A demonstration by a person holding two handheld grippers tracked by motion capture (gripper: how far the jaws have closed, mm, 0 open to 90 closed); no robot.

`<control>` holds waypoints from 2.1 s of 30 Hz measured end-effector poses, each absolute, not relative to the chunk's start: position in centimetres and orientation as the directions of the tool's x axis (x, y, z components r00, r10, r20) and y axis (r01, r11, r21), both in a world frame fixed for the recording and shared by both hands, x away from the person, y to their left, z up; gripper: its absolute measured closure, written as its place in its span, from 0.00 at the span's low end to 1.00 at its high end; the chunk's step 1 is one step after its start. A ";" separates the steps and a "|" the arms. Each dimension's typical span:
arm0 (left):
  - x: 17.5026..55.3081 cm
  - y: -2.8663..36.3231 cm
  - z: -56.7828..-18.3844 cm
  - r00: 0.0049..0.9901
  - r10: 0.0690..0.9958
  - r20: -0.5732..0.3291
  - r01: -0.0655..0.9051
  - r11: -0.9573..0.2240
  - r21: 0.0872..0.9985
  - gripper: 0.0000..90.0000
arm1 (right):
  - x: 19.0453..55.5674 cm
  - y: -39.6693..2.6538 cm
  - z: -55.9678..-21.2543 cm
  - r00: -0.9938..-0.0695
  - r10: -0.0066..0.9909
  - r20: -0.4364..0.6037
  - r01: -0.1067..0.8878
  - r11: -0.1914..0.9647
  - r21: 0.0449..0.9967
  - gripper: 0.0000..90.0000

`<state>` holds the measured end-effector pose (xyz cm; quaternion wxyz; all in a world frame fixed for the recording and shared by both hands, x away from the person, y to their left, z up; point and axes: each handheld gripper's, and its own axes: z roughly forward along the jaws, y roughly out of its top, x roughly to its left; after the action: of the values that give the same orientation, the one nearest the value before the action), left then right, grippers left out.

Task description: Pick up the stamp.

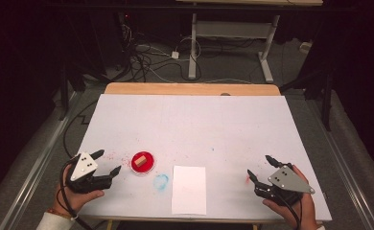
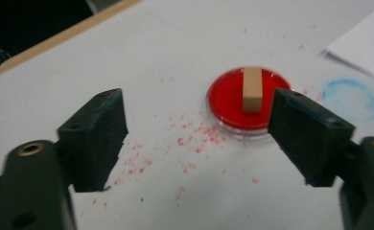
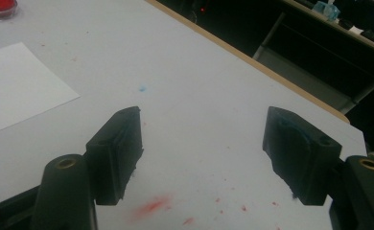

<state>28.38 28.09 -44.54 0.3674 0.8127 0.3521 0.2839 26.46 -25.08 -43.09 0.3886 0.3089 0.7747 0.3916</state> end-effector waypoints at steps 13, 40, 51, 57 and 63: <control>28.3 27.8 -43.6 0.613 0.775 0.151 0.401 -0.471 0.786 0.31 | 26.3 -25.0 -43.2 -0.503 0.782 -0.367 0.183 0.512 0.839 0.33; 36.1 21.3 -42.6 0.751 0.659 0.043 0.563 -0.673 0.479 0.48 | 26.7 -24.6 -44.6 -0.549 0.753 -0.364 0.245 0.561 0.791 0.33; 37.2 19.6 -43.8 0.782 0.621 0.041 0.549 -0.719 0.426 0.69 | 26.5 -24.8 -44.6 -0.548 0.751 -0.369 0.246 0.566 0.787 0.33; 37.2 19.4 -44.0 0.790 0.611 0.051 0.537 -0.730 0.422 0.77 | 26.4 -24.8 -44.5 -0.550 0.751 -0.365 0.238 0.560 0.794 0.33; 36.9 19.2 -44.1 0.797 0.600 0.072 0.519 -0.740 0.428 0.81 | 26.3 -24.7 -44.5 -0.554 0.746 -0.369 0.228 0.562 0.795 0.33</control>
<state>36.93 19.23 -44.10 0.1971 0.9270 0.3019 0.1030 26.35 -24.72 -44.46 0.3627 0.3022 0.8058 0.3574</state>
